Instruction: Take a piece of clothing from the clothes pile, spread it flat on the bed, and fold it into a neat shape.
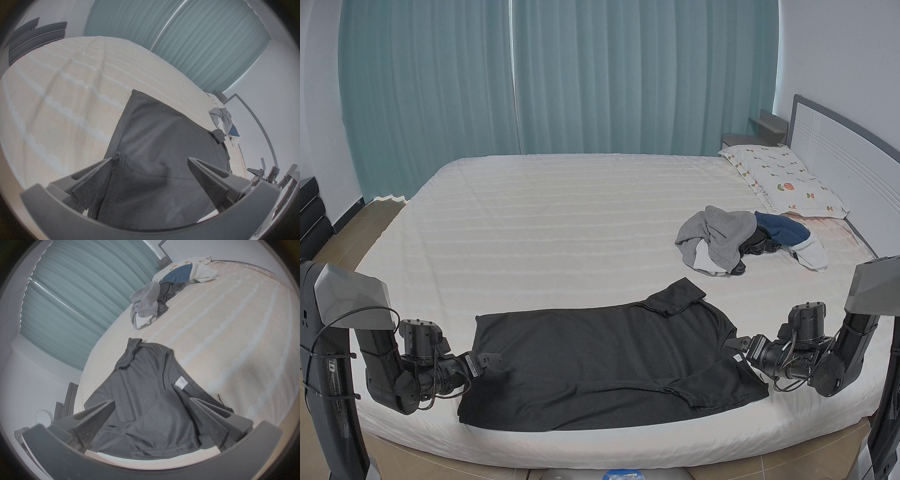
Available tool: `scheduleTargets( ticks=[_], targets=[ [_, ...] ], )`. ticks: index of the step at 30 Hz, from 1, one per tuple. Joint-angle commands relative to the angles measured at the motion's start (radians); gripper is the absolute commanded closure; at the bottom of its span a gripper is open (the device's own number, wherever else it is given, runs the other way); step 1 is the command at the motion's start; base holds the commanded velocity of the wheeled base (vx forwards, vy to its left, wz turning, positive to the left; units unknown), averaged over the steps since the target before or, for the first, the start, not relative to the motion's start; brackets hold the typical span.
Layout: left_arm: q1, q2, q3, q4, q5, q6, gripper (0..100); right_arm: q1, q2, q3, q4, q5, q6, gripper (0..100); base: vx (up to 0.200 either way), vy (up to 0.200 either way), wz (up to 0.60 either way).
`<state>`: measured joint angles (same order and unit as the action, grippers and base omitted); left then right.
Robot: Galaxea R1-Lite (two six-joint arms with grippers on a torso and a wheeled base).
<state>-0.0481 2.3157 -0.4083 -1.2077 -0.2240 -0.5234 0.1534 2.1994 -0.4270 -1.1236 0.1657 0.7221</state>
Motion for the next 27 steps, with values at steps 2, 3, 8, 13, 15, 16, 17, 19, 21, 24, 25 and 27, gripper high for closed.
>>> scheduleTargets(
  ticks=[2, 3, 8, 13, 15, 16, 17, 19, 21, 24, 25, 27],
  targets=[
    [0.002, 0.037, -0.037, 0.002, 0.006, 0.003, 0, 0.017, 0.037, 0.021, -0.013, 0.0, -0.004, 0, 0.0, 0.0, 0.0],
    [0.002, 0.042, -0.049, 0.003, 0.008, 0.002, 0, 0.025, 0.037, 0.021, -0.013, 0.0, -0.003, 0, 0.0, 0.0, 0.0],
    [0.001, 0.067, -0.072, 0.002, 0.06, 0.003, 0, 0.028, 0.037, 0.025, -0.019, 0.0, -0.003, 0, 0.0, 0.0, 0.0],
    [0.001, 0.079, -0.083, 0.002, 0.077, 0.002, 0, 0.026, 0.04, 0.025, -0.036, -0.002, -0.004, 0, 0.0, 0.0, 0.0],
    [0.001, 0.076, -0.08, 0.002, 0.077, 0.002, 0, 0.026, 0.039, 0.025, -0.036, -0.002, -0.004, 0, 0.0, 0.0, 0.0],
    [-0.001, 0.073, -0.072, 0.002, 0.077, 0.002, 0, 0.026, 0.04, 0.025, -0.036, -0.003, -0.004, 0, 0.0, 0.0, 0.0],
    [-0.001, 0.071, -0.069, 0.002, 0.078, 0.002, 100, 0.026, 0.04, 0.024, -0.036, -0.003, -0.006, 0, 0.0, 0.0, 0.0],
    [-0.001, 0.07, -0.053, 0.002, 0.08, 0.003, 100, 0.026, 0.043, 0.024, -0.036, -0.005, -0.006, 0, 0.0, 0.0, 0.0],
    [-0.001, 0.067, -0.033, 0.002, 0.08, 0.003, 100, 0.026, 0.048, 0.024, -0.036, -0.008, -0.007, 0, 0.0, 0.0, 0.0],
    [0.001, 0.053, 0.002, -0.009, 0.086, 0.005, 100, 0.023, 0.048, 0.021, -0.036, -0.011, -0.012, 0, 0.0, 0.0, 0.0],
    [0.004, 0.045, 0.009, -0.018, 0.094, 0.003, 100, 0.021, 0.048, 0.016, -0.036, -0.012, -0.015, 0, 0.0, 0.0, 0.0],
    [0.01, 0.036, 0.026, -0.046, 0.115, 0.002, 100, 0.023, 0.043, 0.011, -0.041, -0.015, -0.027, 0, 0.0, 0.0, 0.0]
  ],
)
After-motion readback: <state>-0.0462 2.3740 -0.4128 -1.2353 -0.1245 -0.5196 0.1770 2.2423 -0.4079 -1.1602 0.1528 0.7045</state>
